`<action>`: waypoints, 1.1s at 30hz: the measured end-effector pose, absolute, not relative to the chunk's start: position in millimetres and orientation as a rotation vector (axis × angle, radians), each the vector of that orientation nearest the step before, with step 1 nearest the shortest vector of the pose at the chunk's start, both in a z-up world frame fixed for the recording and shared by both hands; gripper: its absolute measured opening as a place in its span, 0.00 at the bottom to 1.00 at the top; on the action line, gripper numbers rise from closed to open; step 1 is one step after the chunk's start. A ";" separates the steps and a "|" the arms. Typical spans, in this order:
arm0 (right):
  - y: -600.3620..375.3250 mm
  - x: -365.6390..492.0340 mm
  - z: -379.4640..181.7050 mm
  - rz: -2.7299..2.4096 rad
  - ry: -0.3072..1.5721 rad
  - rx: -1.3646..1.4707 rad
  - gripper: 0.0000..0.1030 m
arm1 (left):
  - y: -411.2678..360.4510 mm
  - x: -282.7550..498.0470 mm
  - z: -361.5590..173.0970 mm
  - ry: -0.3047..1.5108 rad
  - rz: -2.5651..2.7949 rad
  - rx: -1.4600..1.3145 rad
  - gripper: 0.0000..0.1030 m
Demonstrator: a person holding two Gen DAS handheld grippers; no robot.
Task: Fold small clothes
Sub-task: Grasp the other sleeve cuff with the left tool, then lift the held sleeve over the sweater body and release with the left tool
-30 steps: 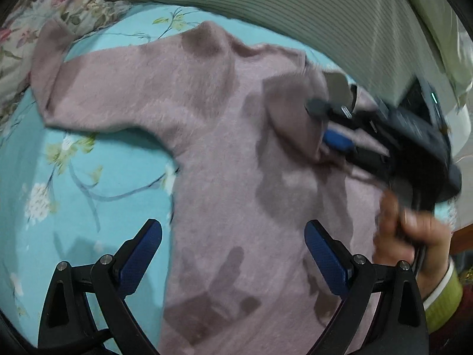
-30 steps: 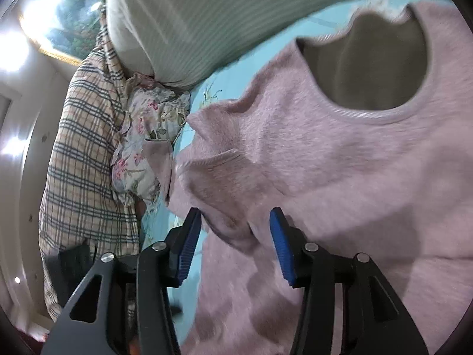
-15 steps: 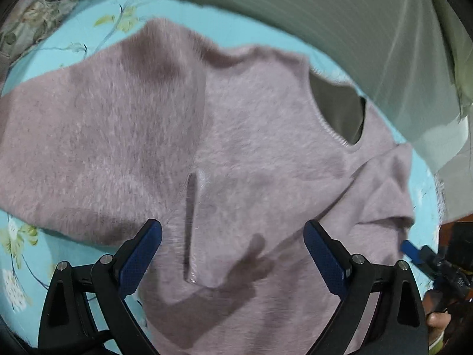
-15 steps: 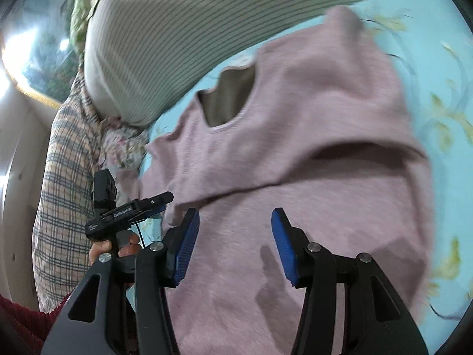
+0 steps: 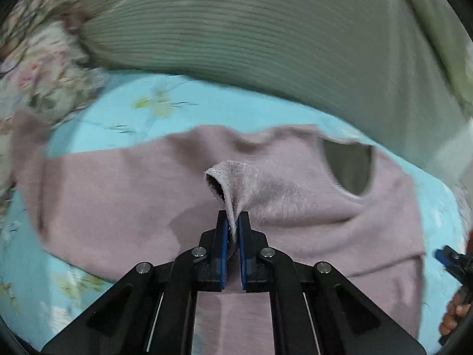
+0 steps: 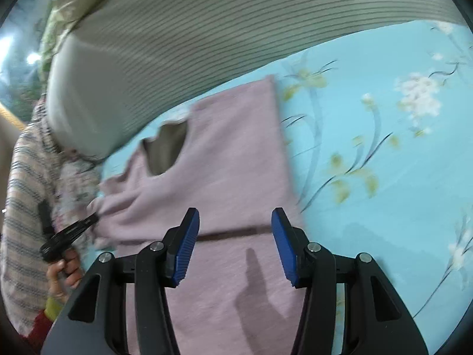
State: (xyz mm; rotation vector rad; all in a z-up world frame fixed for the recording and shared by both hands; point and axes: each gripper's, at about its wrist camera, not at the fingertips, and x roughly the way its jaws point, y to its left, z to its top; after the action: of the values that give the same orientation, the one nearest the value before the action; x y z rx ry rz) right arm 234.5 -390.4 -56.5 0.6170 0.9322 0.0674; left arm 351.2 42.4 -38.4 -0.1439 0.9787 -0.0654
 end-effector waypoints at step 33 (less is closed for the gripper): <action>-373.9 350.6 -76.8 0.237 1.071 0.450 0.28 | 22.2 354.0 -77.9 1.065 -0.142 -0.185 0.06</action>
State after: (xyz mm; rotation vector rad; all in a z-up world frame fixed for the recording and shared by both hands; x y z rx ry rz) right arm 350.6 -373.9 -76.8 0.4500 1.0711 0.2365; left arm 354.0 22.2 -77.9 -0.1847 1.0645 -0.1423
